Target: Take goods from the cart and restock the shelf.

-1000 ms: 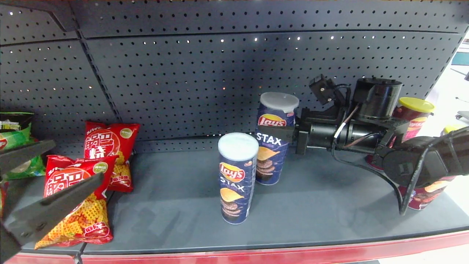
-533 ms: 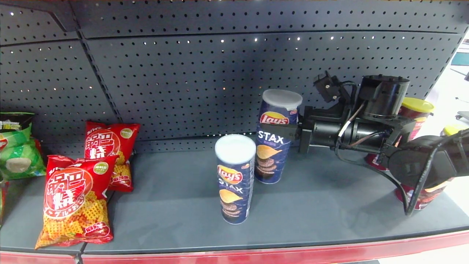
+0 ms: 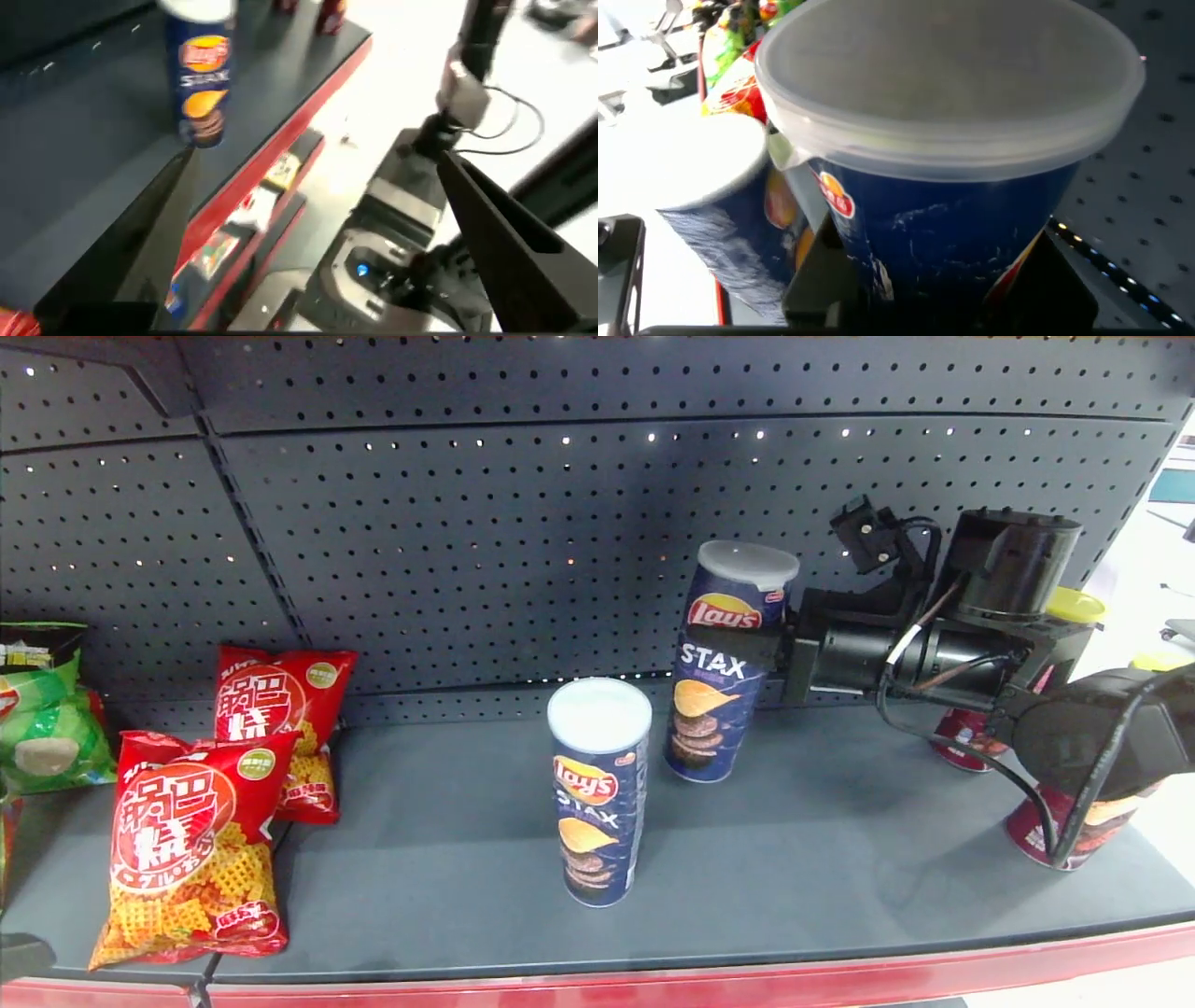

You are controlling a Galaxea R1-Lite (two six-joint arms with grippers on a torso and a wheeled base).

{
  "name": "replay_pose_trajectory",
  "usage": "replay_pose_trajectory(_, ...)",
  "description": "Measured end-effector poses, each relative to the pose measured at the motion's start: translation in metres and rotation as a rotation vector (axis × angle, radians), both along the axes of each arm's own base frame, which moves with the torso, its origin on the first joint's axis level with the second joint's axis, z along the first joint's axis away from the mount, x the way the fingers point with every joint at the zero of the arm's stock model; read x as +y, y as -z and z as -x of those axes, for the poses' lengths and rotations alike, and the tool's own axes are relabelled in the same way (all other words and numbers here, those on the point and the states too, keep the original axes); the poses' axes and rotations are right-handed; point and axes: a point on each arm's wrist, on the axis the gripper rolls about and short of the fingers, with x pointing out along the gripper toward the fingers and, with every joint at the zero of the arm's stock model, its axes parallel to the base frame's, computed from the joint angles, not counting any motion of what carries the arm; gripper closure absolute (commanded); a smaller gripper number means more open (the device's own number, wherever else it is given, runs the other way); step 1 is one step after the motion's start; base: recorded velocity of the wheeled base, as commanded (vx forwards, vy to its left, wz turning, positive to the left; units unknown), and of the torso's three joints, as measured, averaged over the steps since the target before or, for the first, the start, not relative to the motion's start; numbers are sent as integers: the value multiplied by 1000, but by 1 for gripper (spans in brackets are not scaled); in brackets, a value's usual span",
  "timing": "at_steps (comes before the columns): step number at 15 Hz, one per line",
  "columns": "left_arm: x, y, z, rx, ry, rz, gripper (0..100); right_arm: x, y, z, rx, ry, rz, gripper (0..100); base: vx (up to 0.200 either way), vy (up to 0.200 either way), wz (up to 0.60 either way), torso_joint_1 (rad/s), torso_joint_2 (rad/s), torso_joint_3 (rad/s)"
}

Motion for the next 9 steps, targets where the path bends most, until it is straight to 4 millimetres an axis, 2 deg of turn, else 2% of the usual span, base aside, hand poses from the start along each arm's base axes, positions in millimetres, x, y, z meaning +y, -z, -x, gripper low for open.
replay_pose_trajectory(2, -1, 3, 0, -58, 53, 51, 0, -5, 0, -2, 3, 14, -2, 100, 0, 0, 0, 0, 0, 0)
replay_pose_trajectory(4, -3, 9, -4, -94, 22, 105, 0, -5, 4, -1, 16, 17, 4, 100, 0, 0, 0, 0, 0, 0)
replay_pose_trajectory(7, -3, 22, -13, -142, -136, 170, 0, 1, 8, -3, 23, 19, 10, 100, 0, 0, 0, 0, 0, 0)
replay_pose_trajectory(9, 1, 39, -14, -118, -281, 159, 0, 4, 9, -4, 22, 15, 10, 100, 0, 0, 0, 0, 0, 0)
